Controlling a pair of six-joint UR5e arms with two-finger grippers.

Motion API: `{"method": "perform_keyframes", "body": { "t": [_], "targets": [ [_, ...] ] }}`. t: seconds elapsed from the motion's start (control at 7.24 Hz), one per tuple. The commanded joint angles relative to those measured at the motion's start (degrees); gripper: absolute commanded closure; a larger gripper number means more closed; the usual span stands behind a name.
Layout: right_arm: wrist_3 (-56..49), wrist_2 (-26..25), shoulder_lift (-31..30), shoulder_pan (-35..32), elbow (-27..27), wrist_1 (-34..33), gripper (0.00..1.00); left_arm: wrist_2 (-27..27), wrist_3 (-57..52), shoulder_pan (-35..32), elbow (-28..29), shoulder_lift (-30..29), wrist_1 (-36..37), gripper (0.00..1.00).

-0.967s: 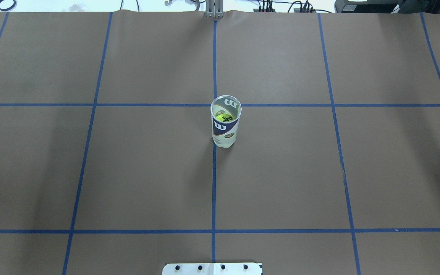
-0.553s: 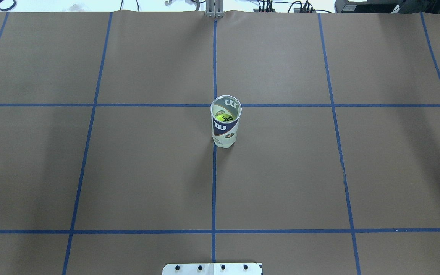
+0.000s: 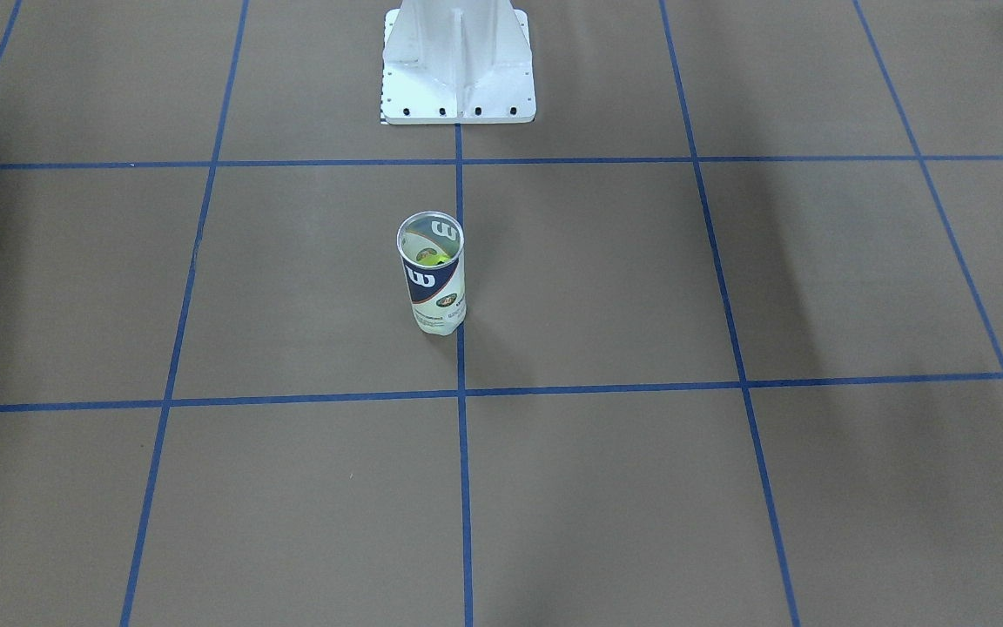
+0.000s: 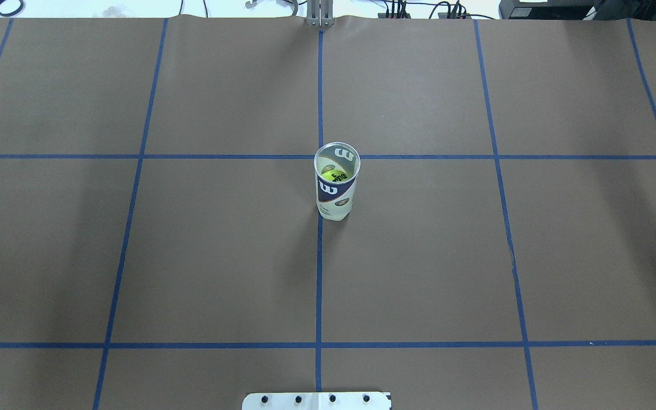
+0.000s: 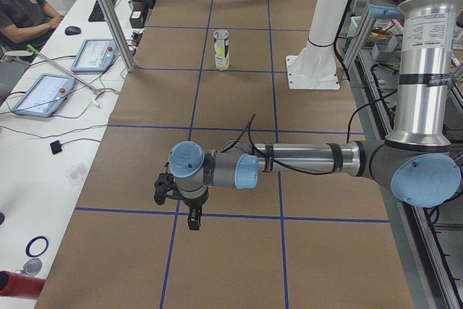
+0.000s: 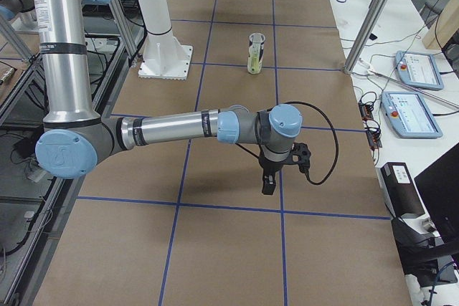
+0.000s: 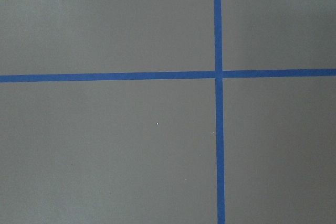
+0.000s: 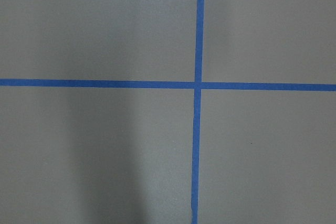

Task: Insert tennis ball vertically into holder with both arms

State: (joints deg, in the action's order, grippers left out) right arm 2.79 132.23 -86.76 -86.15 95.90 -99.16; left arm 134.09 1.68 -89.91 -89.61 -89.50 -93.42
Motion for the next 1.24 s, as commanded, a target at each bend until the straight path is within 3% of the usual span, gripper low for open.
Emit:
{"method": "perform_keyframes", "body": {
  "t": [0.0, 0.28, 1.11],
  "targets": [
    [0.11, 0.22, -0.25, 0.01, -0.54, 0.02, 0.01, 0.03, 0.25, 0.00, -0.04, -0.15, -0.18, 0.00],
    [0.11, 0.49, -0.34, 0.01, -0.72, 0.02, 0.01, -0.14, 0.16, 0.00, -2.49, -1.20, -0.80, 0.00],
    [0.02, -0.04, -1.92, 0.10, -0.98, 0.10, 0.01, -0.15, 0.16, 0.00, -2.50, -0.94, -0.80, 0.00]
  ]
}}
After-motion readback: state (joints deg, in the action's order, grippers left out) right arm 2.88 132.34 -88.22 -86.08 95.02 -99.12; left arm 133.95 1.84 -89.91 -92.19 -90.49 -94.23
